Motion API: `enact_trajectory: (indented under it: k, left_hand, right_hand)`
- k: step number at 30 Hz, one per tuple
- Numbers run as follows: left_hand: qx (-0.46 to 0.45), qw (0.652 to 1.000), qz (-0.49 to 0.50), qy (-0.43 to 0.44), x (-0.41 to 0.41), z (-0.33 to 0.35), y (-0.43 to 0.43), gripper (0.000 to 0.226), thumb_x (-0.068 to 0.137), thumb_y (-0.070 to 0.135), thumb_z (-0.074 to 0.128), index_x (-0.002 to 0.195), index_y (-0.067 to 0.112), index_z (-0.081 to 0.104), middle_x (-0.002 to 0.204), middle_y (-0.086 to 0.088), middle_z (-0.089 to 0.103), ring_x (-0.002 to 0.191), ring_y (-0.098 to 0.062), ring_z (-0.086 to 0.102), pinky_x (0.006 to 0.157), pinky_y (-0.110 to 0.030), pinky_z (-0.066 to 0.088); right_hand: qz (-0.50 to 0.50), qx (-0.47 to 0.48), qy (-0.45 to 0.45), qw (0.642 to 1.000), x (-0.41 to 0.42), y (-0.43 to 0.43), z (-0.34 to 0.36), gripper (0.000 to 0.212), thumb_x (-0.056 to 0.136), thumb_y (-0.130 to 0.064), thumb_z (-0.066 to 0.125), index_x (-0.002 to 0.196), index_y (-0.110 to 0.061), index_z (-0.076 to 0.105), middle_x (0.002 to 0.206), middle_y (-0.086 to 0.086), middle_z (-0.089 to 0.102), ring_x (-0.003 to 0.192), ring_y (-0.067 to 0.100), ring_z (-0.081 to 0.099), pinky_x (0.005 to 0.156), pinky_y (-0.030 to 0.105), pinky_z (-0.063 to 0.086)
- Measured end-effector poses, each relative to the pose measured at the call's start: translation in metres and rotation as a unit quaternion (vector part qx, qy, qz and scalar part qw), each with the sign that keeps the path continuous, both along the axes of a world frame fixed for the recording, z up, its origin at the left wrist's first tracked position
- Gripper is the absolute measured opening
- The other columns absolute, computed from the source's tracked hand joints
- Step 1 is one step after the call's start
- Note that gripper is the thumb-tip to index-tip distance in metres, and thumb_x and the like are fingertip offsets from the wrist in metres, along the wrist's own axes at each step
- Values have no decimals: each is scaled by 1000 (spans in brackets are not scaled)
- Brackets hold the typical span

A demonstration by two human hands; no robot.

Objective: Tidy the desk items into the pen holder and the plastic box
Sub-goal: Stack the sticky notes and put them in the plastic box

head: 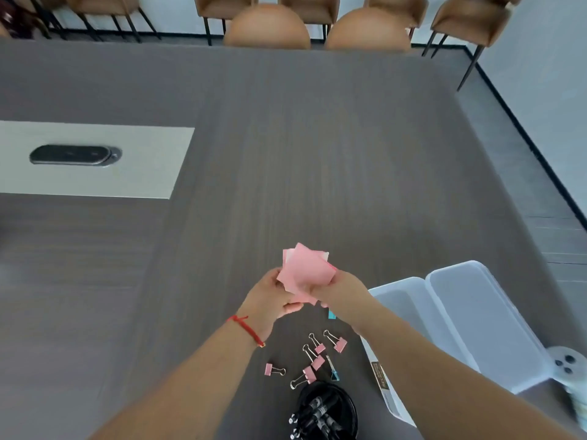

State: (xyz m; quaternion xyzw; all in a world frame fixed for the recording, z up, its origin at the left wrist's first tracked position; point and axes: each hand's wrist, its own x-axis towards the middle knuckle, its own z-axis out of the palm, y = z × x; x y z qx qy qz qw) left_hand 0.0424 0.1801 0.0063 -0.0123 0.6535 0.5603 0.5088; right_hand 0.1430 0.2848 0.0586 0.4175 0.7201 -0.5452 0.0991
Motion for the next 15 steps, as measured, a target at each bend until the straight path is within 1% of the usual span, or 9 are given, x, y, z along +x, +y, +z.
enact_trajectory:
  k: [1, 3, 4, 6, 8, 10, 12, 13, 15]
  left_hand:
    - [1, 1000, -6, -2, 3, 11, -1, 39, 84, -13, 56, 116, 8, 53, 96, -11, 68, 79, -22, 71, 69, -25, 61]
    - [15, 1000, -5, -20, 9, 31, -1, 33, 90, -10, 43, 114, 10, 55, 97, -13, 70, 86, -30, 70, 83, -34, 58]
    - [25, 999, 2, -41, 12, 40, 0, 31, 93, -6, 40, 113, 9, 56, 94, -12, 71, 86, -32, 70, 84, -36, 57]
    - [23, 998, -6, -58, 20, 56, 0, 21, 98, 11, 42, 110, 11, 59, 94, -12, 73, 90, -33, 71, 82, -37, 58]
    - [19, 998, -53, -13, 30, 66, 2, 17, 100, 24, 43, 104, 16, 58, 102, -12, 70, 98, -34, 70, 85, -37, 57]
    - [19, 994, -92, 60, 42, 70, 5, 12, 98, 18, 48, 105, 15, 58, 100, -8, 69, 90, -25, 71, 79, -30, 59]
    - [18, 990, -102, 92, 55, 72, 11, 15, 96, 12, 50, 109, 13, 59, 95, -4, 68, 80, -17, 70, 68, -24, 59]
    - [19, 990, -105, 92, 60, 73, 14, 14, 96, 11, 50, 105, 15, 59, 94, -4, 69, 79, -17, 70, 66, -24, 58]
    - [24, 990, -111, 81, 70, 78, 25, 12, 96, 11, 51, 96, 20, 60, 94, -6, 69, 80, -21, 70, 66, -25, 58]
  right_hand:
    - [6, 27, -5, 1000, 2, 1, 4, 15, 86, -34, 65, 79, -23, 57, 64, -7, 55, 57, 9, 49, 52, 19, 37]
    - [14, 66, -15, 998, 7, 2, 12, 16, 84, -36, 66, 83, -22, 58, 66, -11, 55, 58, 6, 50, 51, 18, 38]
    - [14, 85, -23, 996, 11, 3, 17, 17, 83, -38, 66, 87, -23, 59, 67, -13, 56, 60, 5, 53, 52, 19, 39]
    - [9, 115, -39, 993, 21, 4, 27, 19, 80, -40, 65, 88, -24, 60, 68, -13, 58, 63, 7, 57, 56, 24, 46]
    - [-4, 142, -41, 989, 35, 4, 37, 23, 78, -41, 66, 89, -22, 59, 72, -10, 60, 65, 12, 58, 61, 28, 48]
    - [-42, 172, -30, 984, 52, 5, 46, 36, 73, -42, 71, 95, -18, 54, 83, -8, 58, 70, 12, 56, 54, 23, 39]
    - [-93, 160, -3, 983, 68, 8, 46, 46, 72, -41, 75, 103, -16, 52, 96, -5, 57, 81, 15, 57, 55, 21, 35]
    - [-117, 131, 16, 984, 75, 11, 46, 44, 76, -38, 73, 109, -15, 53, 100, -4, 58, 85, 16, 57, 59, 22, 37]
    - [-147, 84, 55, 984, 89, 17, 43, 27, 86, -29, 65, 108, -13, 58, 95, -3, 62, 84, 18, 57, 67, 24, 43]
